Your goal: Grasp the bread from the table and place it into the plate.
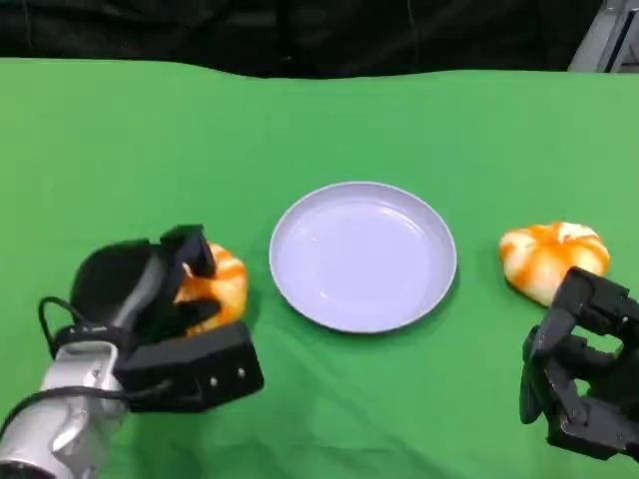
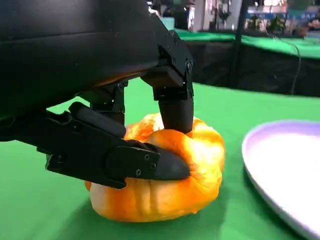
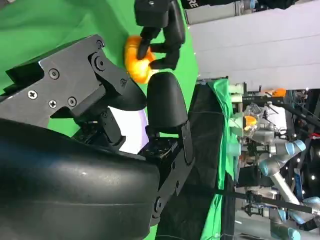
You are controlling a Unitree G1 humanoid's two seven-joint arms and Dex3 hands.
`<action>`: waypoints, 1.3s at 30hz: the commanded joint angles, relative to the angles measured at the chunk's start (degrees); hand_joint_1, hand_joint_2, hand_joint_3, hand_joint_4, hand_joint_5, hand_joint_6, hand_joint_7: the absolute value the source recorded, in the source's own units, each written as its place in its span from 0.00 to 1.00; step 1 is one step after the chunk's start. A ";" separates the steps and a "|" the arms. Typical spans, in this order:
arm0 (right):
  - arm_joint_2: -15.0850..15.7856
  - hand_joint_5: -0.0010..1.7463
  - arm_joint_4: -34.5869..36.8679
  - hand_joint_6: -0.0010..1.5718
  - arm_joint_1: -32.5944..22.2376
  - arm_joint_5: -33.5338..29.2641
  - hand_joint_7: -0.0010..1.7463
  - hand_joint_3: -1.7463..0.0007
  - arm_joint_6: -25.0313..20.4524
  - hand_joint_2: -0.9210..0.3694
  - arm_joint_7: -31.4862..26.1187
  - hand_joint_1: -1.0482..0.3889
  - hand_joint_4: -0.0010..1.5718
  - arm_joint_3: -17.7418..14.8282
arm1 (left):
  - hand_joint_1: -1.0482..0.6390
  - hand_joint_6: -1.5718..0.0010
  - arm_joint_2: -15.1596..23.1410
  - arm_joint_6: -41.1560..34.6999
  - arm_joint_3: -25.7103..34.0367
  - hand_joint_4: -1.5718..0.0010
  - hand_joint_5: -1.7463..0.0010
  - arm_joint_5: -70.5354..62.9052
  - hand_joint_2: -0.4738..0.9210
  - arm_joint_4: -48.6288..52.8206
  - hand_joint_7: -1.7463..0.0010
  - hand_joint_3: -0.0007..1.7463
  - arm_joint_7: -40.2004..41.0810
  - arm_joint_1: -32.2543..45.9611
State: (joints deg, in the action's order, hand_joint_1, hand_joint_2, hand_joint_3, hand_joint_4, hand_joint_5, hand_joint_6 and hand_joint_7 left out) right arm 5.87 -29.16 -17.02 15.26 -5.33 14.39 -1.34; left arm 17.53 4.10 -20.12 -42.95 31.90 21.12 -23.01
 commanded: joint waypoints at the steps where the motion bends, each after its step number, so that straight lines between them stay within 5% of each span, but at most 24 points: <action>1: 0.24 1.00 -0.44 0.40 -0.14 0.88 1.00 0.31 0.18 0.28 0.02 0.65 0.56 -0.43 | 0.59 0.59 1.62 -1.72 1.36 0.48 0.00 -0.32 0.94 -3.70 0.04 0.19 0.52 -0.81; 5: 0.21 1.00 -0.64 0.40 -0.29 0.30 1.00 0.31 0.19 0.29 -0.35 0.65 0.56 -0.27 | 0.58 0.61 1.25 -0.99 1.79 0.47 0.00 0.58 0.80 -6.50 0.01 0.42 -0.59 -1.81; 12: 0.28 1.00 -1.23 0.40 -0.52 -0.17 1.00 0.30 -0.35 0.28 -0.78 0.66 0.56 0.20 | 0.56 0.62 -2.09 0.86 -0.37 0.48 0.00 0.27 0.74 -8.43 0.00 0.53 -2.40 -5.78; 16: 0.33 1.00 -1.40 0.40 -0.68 -0.65 1.00 0.30 0.05 0.28 -0.90 0.66 0.56 0.51 | 0.56 0.61 -3.88 1.75 -1.70 0.48 0.00 0.34 0.73 -7.19 0.03 0.52 -3.43 -8.44; 18: 0.24 1.00 -1.18 0.40 -0.65 -0.38 1.00 0.30 0.50 0.28 -0.55 0.67 0.56 0.58 | 0.56 0.50 -5.53 1.57 -2.87 0.47 0.00 0.15 0.77 -5.82 0.24 0.44 -4.83 -10.84; 20: 0.07 1.00 -1.19 0.40 -0.70 -0.34 1.00 0.30 0.58 0.28 -0.56 0.66 0.56 0.75 | 0.57 0.52 -6.90 1.47 -3.97 0.48 0.00 -0.36 0.79 -3.86 0.20 0.39 -5.23 -12.88; 24: -0.06 1.00 -1.40 0.40 -0.90 -0.30 1.00 0.30 0.58 0.28 -0.59 0.66 0.56 1.13 | 0.58 0.49 -9.38 2.04 -5.32 0.48 0.00 -0.19 0.82 0.82 0.28 0.32 -4.78 -15.98; 26: 0.11 1.00 -1.91 0.40 -1.14 -0.56 1.00 0.30 0.10 0.28 -0.67 0.66 0.55 1.48 | 0.58 0.49 -11.07 2.70 -6.11 0.47 0.00 -0.07 0.83 4.55 0.28 0.31 -4.15 -17.85; 28: 0.30 1.00 -2.69 0.40 -1.46 -0.74 1.00 0.30 -0.61 0.28 -0.84 0.66 0.55 1.88 | 0.59 0.57 -12.74 3.84 -6.74 0.47 0.00 0.10 0.84 9.07 0.08 0.32 -3.23 -19.79; 31: 0.02 1.00 -3.44 0.40 -1.94 0.11 1.00 0.31 -1.23 0.28 -0.81 0.66 0.55 2.24 | 0.58 0.53 -14.37 5.73 -7.15 0.46 0.00 0.76 0.84 14.83 0.14 0.32 -2.45 -22.34; 36: 0.04 1.00 -4.14 0.41 -2.56 1.79 0.98 0.34 -1.71 0.27 0.05 0.66 0.56 2.61 | 0.58 0.60 -16.06 6.97 -7.55 0.46 0.00 0.90 0.87 21.34 0.04 0.27 -1.53 -25.14; 39: 0.24 1.00 -4.39 0.41 -2.75 1.54 0.96 0.35 -1.55 0.27 0.12 0.65 0.57 2.79 | 0.59 0.58 -16.50 8.76 -7.54 0.46 0.00 1.46 0.90 23.80 0.08 0.25 -1.14 -25.82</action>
State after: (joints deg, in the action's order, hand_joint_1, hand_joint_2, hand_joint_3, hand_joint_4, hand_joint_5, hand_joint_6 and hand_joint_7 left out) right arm 5.63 -32.78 -19.31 16.43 -6.80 14.39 1.29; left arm 1.03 11.14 -27.59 -42.55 53.70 19.01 -47.54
